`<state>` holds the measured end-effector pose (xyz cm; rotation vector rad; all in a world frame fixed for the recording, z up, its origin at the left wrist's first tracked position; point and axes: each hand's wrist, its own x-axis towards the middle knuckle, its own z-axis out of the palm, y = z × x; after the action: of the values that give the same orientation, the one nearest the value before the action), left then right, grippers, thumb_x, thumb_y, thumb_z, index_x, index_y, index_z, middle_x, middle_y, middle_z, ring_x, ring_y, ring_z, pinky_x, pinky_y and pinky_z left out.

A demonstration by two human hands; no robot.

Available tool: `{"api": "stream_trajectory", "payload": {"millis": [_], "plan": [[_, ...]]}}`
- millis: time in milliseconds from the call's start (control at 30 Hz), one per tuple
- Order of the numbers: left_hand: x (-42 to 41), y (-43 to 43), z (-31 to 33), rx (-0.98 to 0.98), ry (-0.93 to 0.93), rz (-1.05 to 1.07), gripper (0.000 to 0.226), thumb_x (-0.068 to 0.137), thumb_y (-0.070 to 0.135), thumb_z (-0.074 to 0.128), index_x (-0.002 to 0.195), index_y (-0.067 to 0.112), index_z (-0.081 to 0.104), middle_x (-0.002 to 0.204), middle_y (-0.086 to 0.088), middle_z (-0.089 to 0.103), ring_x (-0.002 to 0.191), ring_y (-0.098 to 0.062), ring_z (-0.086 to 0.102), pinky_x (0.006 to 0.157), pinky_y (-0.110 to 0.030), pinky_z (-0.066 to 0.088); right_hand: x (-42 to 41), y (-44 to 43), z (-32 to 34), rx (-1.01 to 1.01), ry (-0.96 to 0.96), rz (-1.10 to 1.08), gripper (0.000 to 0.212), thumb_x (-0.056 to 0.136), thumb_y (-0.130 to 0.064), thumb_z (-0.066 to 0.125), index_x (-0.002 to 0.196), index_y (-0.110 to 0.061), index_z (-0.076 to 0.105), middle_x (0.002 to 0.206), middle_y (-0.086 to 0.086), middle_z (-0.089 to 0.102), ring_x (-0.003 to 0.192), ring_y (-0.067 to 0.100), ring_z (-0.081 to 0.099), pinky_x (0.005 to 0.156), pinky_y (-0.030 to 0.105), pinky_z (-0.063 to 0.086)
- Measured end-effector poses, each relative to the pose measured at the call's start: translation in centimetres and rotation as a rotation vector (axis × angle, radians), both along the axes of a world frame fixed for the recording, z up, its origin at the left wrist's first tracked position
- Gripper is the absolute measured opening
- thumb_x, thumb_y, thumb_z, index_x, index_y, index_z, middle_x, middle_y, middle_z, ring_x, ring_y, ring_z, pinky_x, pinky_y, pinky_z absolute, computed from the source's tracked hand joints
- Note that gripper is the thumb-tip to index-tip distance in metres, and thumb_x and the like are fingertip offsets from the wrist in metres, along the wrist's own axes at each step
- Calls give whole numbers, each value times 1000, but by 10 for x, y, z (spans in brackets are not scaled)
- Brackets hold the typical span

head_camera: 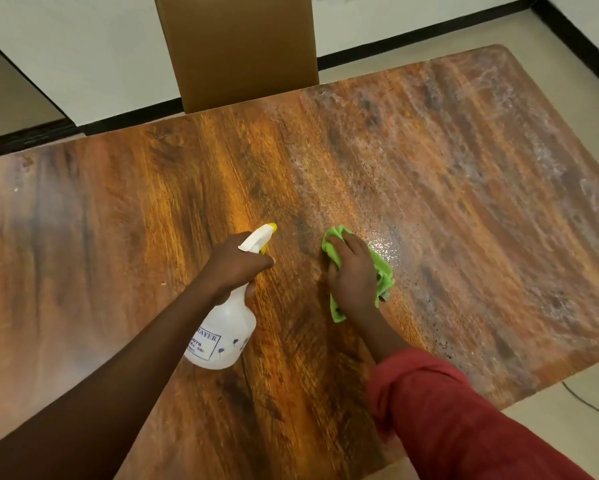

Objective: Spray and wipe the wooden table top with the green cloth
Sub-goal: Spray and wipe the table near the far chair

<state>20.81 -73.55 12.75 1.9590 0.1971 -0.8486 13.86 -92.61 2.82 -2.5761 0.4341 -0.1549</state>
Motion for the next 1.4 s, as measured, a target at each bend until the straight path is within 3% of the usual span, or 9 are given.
{"api": "stream_trajectory", "payload": {"millis": [267,367,533,733,867,1000,1133,1300,1400], "plan": [[15,3,0,-10,-24,25,35,84,14,68,111,28,52,69,-9,53,45,-21,50,49,-29,44,-36,59,3,1,5,323,46,78,-26,46,119,-17,65,127,6,60,116,26,55,95,37,44],[23,7,2,-11,-2,33,36,84,15,69,115,24,52,69,-10,52,45,-19,50,46,-26,43,-38,24,-1,26,0,173,46,73,-15,58,119,-17,66,128,8,59,118,29,53,100,40,39],[28,17,-3,1,10,36,36,83,15,70,116,15,55,67,-12,52,45,-20,48,47,-28,43,23,-14,3,28,12,-79,46,78,-12,59,124,-14,62,132,10,55,123,29,46,99,45,42],[28,24,1,20,30,61,38,83,14,70,116,21,53,69,-13,53,45,-22,49,48,-28,44,43,53,1,35,34,191,51,82,-32,43,127,-14,60,135,12,54,124,31,49,103,43,40],[30,18,3,26,18,61,24,83,13,69,102,19,55,64,-10,52,41,-21,48,46,-28,43,-5,85,-4,-3,40,383,49,78,-17,63,127,-17,60,135,8,55,125,28,48,102,45,41],[36,21,0,-3,28,56,34,84,16,70,112,22,53,64,-8,53,44,-20,49,50,-29,44,-23,46,-5,-13,4,233,48,75,-16,58,122,-19,64,131,7,58,123,27,51,104,36,32],[35,25,-3,-21,39,65,34,84,14,71,114,16,55,65,-11,54,45,-21,48,49,-28,44,14,2,-4,-26,42,-24,52,74,-8,67,126,-17,62,135,9,54,125,30,48,105,44,39],[36,27,-2,-4,42,96,39,84,14,70,115,24,49,70,-11,52,49,-19,48,46,-27,43,53,52,4,19,37,164,49,80,-22,49,127,-12,60,135,13,54,125,32,48,104,41,37],[38,23,-3,-14,22,78,34,83,13,70,112,19,54,68,-12,52,45,-20,49,46,-27,43,26,80,0,31,39,280,49,78,-22,55,126,-15,60,134,9,55,124,29,49,101,40,40]]}}
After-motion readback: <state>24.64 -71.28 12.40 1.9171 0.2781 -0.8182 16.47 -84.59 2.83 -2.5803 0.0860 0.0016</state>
